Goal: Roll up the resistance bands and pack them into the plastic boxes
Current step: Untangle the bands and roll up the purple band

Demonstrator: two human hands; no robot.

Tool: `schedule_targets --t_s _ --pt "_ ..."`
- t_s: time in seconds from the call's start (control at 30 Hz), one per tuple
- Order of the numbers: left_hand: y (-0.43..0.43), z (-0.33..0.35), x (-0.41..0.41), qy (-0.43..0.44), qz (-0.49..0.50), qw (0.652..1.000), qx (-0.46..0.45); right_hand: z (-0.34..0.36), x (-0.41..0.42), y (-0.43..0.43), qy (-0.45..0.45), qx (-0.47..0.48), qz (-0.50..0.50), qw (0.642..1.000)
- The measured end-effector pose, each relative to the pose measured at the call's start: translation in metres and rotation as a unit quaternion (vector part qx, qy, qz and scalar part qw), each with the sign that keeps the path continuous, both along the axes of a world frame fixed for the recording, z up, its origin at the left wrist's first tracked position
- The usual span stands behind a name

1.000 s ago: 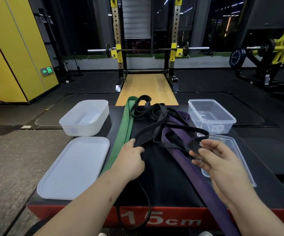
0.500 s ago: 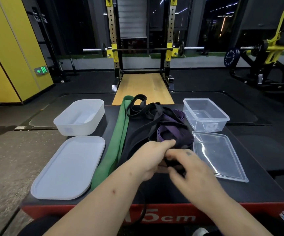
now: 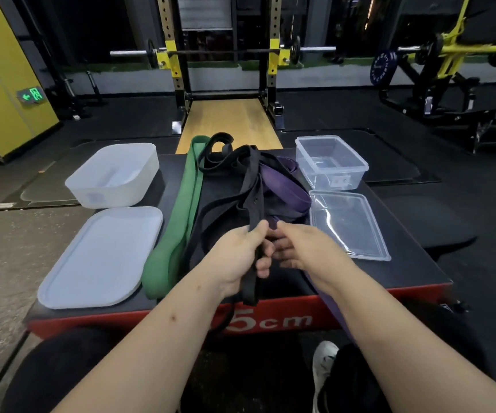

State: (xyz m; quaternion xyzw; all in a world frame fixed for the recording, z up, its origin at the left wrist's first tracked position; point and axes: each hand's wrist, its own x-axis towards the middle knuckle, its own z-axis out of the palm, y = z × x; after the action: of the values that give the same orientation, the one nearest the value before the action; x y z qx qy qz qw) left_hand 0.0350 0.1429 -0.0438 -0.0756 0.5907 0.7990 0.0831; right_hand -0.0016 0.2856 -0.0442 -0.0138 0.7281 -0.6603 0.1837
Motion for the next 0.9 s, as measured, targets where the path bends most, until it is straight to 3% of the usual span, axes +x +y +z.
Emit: schedule_targets --t_s 0.07,0.23,0.4,0.53,0.7,0.83,0.9 --pt "0.004 0.002 0.003 -0.02 0.02 0.999 0.014 0.001 0.003 -0.002 -0.055 -0.056 0.037 0.996" --pt "0.007 -0.005 0.008 -0.033 0.023 0.999 0.014 -0.001 0.0 -0.011 -0.096 -0.123 0.027 0.987" --pt "0.011 -0.01 0.011 -0.065 -0.037 0.997 -0.015 0.003 -0.014 -0.014 -0.143 -0.092 0.051 0.984" --pt "0.005 -0.015 0.001 -0.07 -0.037 0.995 -0.062 0.006 -0.032 -0.019 -0.072 -0.159 -0.01 0.985" --pt "-0.009 -0.019 -0.03 -0.088 0.083 0.991 0.063 0.03 -0.041 -0.008 0.01 -0.303 0.007 0.953" --pt "-0.014 -0.015 -0.05 -0.087 0.082 0.99 0.07 0.015 -0.025 -0.006 0.021 -0.136 0.038 0.99" --pt "-0.013 -0.011 -0.054 -0.073 0.066 0.994 0.051 0.004 -0.018 -0.005 0.018 -0.101 0.057 0.993"
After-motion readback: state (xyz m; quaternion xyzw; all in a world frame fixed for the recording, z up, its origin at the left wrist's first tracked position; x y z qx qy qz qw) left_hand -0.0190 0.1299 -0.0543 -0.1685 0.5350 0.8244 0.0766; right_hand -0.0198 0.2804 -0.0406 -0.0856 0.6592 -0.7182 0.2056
